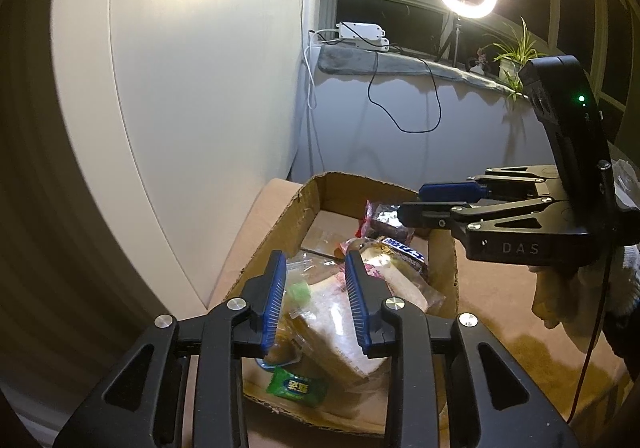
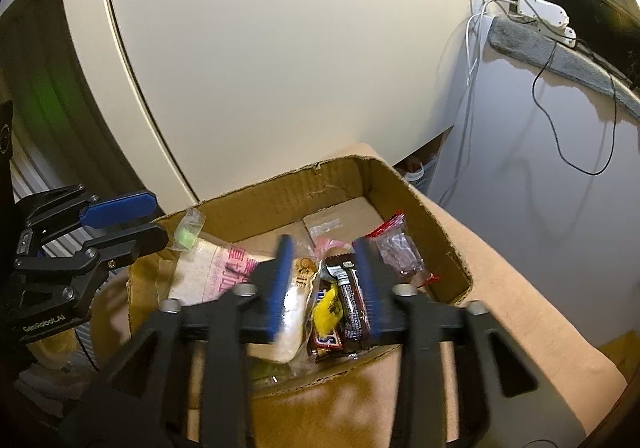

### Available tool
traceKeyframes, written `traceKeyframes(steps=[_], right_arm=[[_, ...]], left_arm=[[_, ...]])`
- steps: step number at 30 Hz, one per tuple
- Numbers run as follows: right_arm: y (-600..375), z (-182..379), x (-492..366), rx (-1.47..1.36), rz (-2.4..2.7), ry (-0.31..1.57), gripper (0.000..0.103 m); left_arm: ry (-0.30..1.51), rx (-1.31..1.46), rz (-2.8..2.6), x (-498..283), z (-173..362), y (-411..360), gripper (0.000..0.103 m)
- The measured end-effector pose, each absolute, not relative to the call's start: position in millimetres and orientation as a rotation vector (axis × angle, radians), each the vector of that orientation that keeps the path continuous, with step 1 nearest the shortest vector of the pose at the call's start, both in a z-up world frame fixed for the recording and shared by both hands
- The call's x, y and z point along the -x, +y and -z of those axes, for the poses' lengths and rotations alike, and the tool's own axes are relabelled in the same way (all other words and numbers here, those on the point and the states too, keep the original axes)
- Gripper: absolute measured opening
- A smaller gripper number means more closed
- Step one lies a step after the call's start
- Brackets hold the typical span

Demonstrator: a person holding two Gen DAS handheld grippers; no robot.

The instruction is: Organize snacks

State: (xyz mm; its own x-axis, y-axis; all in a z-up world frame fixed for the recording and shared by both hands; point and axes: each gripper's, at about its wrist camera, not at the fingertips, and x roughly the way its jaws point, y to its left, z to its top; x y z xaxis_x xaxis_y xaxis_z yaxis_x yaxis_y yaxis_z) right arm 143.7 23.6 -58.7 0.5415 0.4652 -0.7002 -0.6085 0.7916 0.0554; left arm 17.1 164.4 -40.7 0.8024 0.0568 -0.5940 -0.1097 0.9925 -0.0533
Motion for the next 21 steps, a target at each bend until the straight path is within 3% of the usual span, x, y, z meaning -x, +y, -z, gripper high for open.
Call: traceKeyframes(steps=[2, 4, 7, 10, 21], right_arm=[[24, 58, -144, 0.205, -0.641, 0.764, 0.049], [24, 56, -143, 0.213, -0.634, 0.759, 0.063], [23, 53, -140, 0.221, -0.620, 0.738, 0.076], [21, 49, -138, 0.217, -0.600, 0.725, 0.083], [11, 41, -123, 0.191, -0.577, 0.701, 0.087]], left_arm=[[0.632, 0.084, -0.093, -17, 40, 165, 0.036], [0.629, 0.083, -0.098, -18, 39, 165, 0.046], [0.627, 0.077, -0.101, -17, 39, 164, 0.047], [0.628, 0.073, -0.108, -17, 39, 164, 0.053], [0.620, 0.069, -0.133, -10, 35, 160, 0.066]])
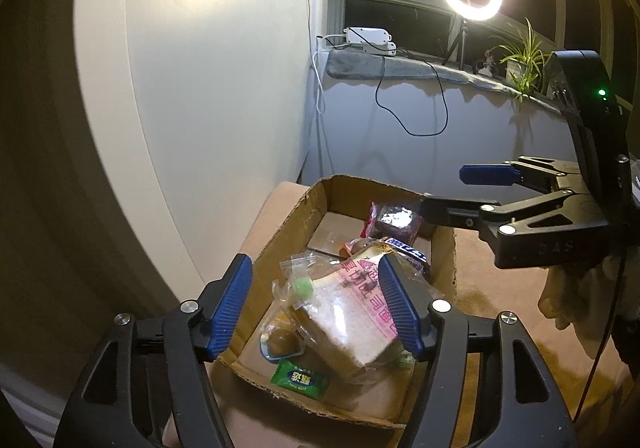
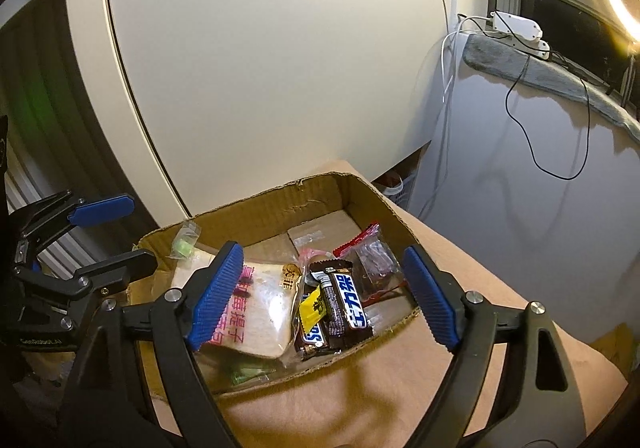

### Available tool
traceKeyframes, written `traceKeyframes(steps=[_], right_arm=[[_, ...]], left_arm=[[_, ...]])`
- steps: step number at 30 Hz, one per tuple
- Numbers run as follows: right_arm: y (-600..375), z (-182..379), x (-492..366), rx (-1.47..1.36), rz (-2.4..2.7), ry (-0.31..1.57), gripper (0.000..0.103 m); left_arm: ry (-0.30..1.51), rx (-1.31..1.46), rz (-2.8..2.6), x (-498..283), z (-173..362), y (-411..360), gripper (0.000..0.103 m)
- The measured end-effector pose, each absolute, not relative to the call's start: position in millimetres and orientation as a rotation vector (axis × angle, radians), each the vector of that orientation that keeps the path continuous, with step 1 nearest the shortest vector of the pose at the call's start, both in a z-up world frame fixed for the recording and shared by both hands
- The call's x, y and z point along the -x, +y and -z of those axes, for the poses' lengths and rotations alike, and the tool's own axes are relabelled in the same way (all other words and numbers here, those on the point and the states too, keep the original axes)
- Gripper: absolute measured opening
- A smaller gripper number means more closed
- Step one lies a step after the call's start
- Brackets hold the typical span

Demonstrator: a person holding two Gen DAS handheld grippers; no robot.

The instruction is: Organize snacks

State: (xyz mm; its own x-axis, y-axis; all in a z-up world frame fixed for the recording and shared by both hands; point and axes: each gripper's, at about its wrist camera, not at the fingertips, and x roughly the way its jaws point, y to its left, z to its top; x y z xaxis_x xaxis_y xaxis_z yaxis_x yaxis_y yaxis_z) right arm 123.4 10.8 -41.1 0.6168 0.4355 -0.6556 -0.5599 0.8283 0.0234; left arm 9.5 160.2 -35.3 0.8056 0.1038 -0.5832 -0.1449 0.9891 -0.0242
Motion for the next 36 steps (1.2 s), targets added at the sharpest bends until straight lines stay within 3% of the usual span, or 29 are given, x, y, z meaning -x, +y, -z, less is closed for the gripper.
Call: traceKeyframes(steps=[3, 21, 27, 30, 36], right_arm=[[9, 38, -117, 0.193, -0.569, 0.685, 0.091], [-7, 29, -75, 0.184, -0.536, 0.626, 0.093], [-14, 24, -58, 0.189, -0.520, 0.585, 0.101], [-16, 22, -49, 0.205, -0.511, 0.568, 0.101], [-23, 22, -32, 0.213, -0.496, 0.552, 0.101]], left_arm=[[0.616, 0.065, -0.148, -6, 34, 159, 0.067], [0.602, 0.062, -0.181, 15, 28, 141, 0.069], [0.590, 0.060, -0.195, 24, 26, 133, 0.069], [0.582, 0.060, -0.209, 29, 25, 129, 0.076], [0.573, 0.066, -0.229, 40, 25, 124, 0.076]])
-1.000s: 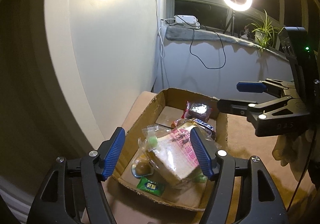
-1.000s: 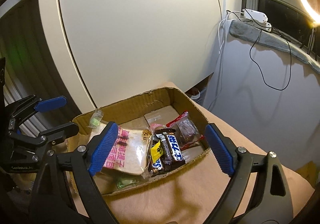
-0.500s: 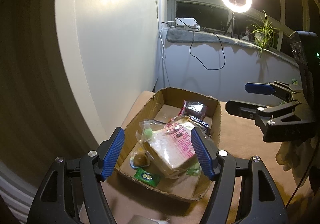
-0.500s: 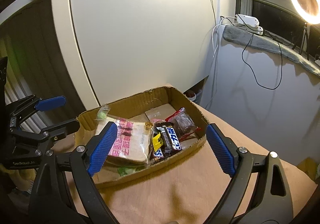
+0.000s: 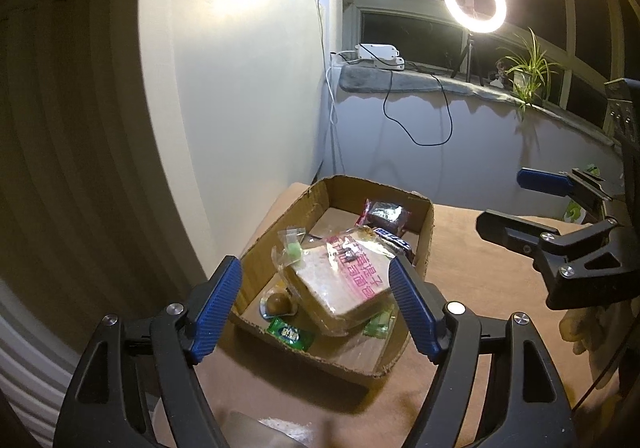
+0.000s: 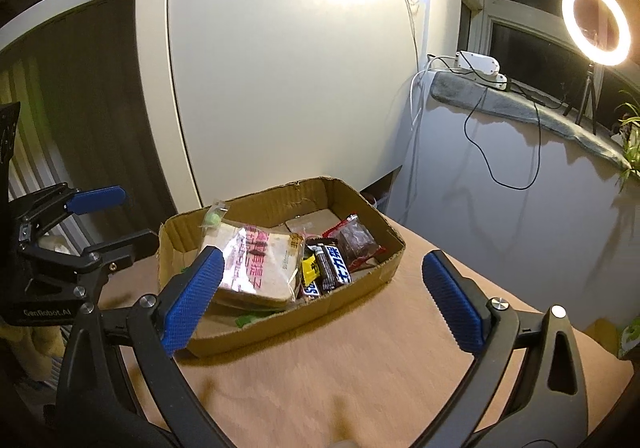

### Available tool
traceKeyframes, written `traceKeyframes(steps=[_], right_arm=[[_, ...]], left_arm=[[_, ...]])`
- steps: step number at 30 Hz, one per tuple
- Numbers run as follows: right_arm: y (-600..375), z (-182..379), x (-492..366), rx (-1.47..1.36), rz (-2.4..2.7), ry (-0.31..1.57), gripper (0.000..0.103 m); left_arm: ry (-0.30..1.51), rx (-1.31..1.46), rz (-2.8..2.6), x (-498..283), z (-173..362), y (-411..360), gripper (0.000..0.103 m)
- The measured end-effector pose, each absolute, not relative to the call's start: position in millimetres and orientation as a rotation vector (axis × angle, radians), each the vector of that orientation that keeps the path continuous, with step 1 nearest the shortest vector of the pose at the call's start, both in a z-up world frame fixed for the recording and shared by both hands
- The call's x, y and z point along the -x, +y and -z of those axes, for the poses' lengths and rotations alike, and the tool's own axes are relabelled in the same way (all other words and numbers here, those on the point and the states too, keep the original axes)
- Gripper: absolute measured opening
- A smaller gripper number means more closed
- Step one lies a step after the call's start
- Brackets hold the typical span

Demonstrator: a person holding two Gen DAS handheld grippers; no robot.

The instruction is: Organize snacks

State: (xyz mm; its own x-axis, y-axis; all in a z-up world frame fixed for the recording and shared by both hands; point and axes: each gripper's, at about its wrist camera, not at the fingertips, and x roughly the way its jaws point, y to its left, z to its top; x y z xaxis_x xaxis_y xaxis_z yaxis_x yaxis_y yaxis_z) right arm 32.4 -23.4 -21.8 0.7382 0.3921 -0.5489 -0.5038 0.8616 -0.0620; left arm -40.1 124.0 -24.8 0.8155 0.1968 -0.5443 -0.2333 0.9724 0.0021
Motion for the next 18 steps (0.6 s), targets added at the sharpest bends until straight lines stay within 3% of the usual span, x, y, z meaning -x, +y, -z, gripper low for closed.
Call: traceKeyframes(steps=[18], right_arm=[[-44, 27, -4, 0.173, -0.477, 0.542, 0.103]], left_arm=[[0.571, 0.066, -0.250, 56, 27, 108, 0.080]])
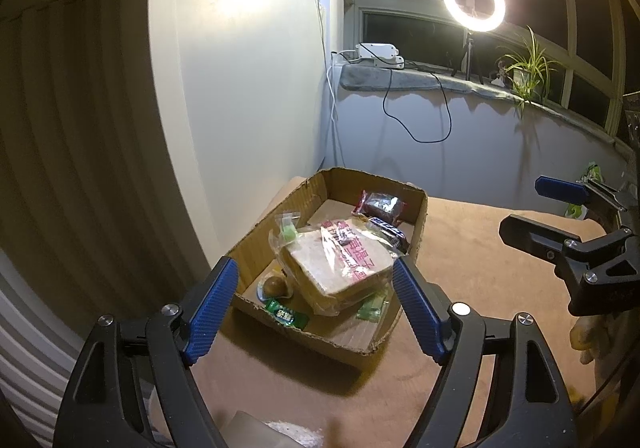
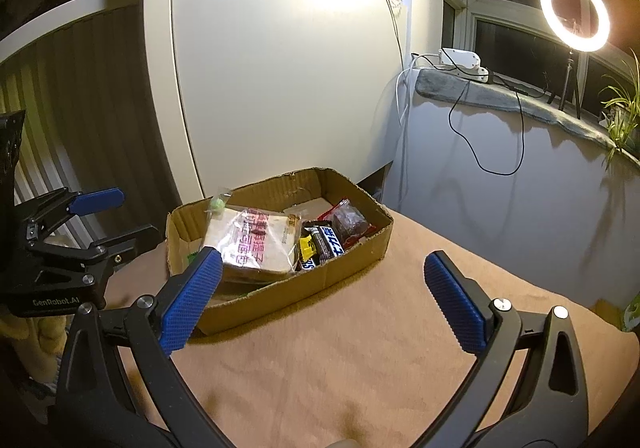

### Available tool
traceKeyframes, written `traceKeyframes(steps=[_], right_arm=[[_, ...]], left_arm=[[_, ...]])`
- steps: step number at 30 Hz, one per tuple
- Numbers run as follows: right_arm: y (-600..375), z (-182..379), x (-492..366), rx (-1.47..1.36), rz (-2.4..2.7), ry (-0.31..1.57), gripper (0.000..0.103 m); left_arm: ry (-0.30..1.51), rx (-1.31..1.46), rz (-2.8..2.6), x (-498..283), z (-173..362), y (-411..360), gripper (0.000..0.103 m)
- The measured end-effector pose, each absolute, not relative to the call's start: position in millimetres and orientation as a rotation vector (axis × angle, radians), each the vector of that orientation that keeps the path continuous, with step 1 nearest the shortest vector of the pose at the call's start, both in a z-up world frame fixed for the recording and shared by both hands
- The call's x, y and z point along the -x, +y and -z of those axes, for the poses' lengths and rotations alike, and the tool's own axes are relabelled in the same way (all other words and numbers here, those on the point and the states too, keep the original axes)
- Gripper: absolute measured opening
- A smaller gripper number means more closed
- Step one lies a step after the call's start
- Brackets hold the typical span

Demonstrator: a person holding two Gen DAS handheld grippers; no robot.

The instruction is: Organize snacks

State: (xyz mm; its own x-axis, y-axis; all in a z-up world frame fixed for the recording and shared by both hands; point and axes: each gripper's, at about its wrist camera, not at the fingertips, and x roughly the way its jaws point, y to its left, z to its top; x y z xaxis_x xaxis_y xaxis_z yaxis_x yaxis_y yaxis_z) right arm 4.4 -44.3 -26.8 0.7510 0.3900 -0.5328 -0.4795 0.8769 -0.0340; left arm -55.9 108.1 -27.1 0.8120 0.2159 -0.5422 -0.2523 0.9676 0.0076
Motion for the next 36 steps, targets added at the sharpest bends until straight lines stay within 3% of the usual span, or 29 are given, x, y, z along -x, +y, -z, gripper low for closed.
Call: traceKeyframes(steps=[36], right_arm=[[-49.5, 30.5, -1.5, 0.162, -0.472, 0.546, 0.103]], left_arm=[[0.576, 0.062, -0.256, 58.4, 32.9, 102.7, 0.080]])
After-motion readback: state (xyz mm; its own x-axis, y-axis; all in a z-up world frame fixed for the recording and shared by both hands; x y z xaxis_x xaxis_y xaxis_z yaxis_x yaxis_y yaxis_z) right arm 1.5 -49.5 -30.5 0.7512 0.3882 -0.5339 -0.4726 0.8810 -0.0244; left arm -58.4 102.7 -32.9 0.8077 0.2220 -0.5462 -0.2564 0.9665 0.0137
